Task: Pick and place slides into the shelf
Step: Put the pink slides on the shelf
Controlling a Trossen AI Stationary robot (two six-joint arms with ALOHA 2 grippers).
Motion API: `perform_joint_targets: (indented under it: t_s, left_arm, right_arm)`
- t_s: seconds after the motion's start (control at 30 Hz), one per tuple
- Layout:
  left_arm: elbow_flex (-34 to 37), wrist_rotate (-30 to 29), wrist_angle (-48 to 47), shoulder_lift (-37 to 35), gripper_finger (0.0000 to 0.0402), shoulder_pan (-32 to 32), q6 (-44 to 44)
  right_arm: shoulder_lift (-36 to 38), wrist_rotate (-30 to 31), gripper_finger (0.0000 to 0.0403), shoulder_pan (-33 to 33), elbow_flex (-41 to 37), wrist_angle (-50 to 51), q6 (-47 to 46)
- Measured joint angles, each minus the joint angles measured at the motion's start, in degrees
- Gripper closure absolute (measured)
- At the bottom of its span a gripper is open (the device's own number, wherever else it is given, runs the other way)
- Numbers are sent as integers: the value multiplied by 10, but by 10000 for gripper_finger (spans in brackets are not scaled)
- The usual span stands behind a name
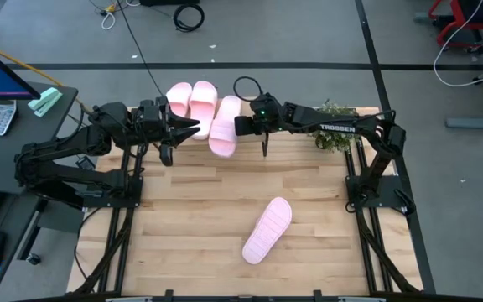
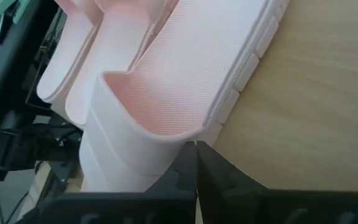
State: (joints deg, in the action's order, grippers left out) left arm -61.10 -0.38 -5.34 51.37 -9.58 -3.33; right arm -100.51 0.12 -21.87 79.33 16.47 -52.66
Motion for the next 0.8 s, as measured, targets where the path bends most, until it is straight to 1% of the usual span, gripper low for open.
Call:
perform_joint_targets:
  t_s: [0.2, 0.5, 0.8]
  left_arm:
    - [0, 0, 0, 0, 304, 0, 0]
    - [0, 0, 0, 0, 305, 0, 0]
    - [0, 0, 10, 0, 309, 0, 1]
  right_arm:
    - [0, 14, 403, -2, 0, -2, 24]
    - [0, 14, 403, -3, 0, -19, 61]
    - [-2, 13, 403, -22, 0, -21, 79]
